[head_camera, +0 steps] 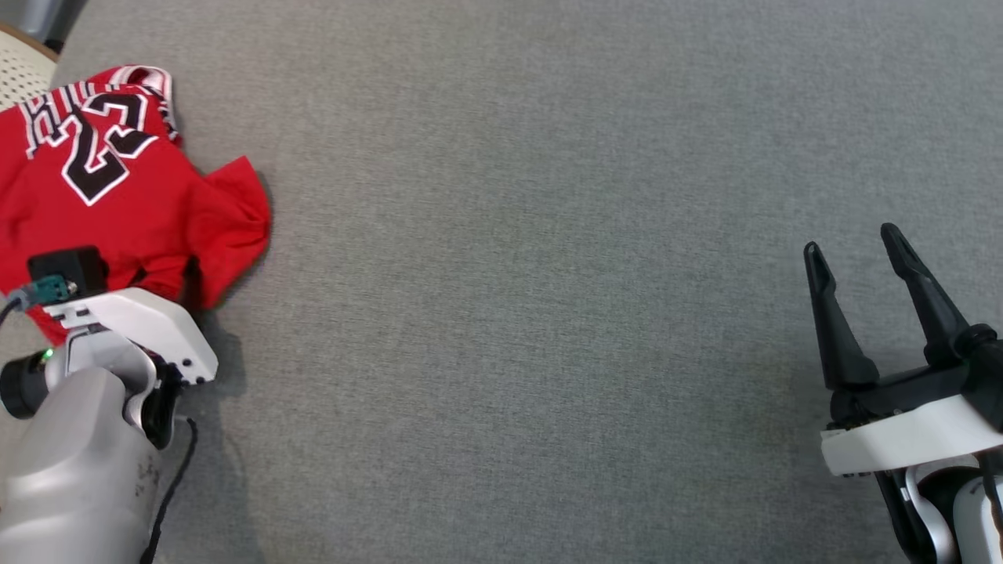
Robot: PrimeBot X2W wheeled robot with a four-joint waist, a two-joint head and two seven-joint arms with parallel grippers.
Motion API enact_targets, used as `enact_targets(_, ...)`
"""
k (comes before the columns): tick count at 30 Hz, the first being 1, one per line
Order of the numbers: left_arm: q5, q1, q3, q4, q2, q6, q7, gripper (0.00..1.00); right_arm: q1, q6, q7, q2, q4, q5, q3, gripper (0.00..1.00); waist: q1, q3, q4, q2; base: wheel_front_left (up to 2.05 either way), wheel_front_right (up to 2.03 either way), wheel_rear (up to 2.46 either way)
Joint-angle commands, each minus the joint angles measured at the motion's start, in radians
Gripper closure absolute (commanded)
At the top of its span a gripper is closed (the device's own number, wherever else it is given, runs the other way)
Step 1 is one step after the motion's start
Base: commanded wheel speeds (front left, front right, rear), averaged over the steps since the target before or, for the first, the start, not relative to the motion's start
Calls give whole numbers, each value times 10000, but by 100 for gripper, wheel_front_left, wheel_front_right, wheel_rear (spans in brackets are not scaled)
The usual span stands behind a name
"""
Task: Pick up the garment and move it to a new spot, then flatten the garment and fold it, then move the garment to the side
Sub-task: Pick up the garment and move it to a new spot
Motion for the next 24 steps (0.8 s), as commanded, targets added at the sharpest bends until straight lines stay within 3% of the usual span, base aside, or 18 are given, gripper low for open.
enact_targets(1,1,-12,-51,212,-87,-88,-50,100,-112,1,-92,-16,15,64,-41,0,0,115,-117,0,0,0,0)
enact_targets(6,69,-307,-113,628,12,-212,-938,100,-129,1,-201,53,151,4,-207,0,0,42,-42,0,0,0,0)
enact_targets(13,354,-245,127,-249,292,269,-1970,100,28,1,-361,137,302,-24,-484,0,0,-520,186,0,0,0,0)
enact_targets(19,1115,1508,1102,-3686,647,1058,-1959,100,379,1,-502,299,597,36,-586,0,0,-1482,115,0,0,0,0)
enact_targets(24,1666,3621,1543,-6255,494,1654,-1962,100,822,1,-611,465,881,105,-528,0,0,-2390,-163,0,0,0,0)
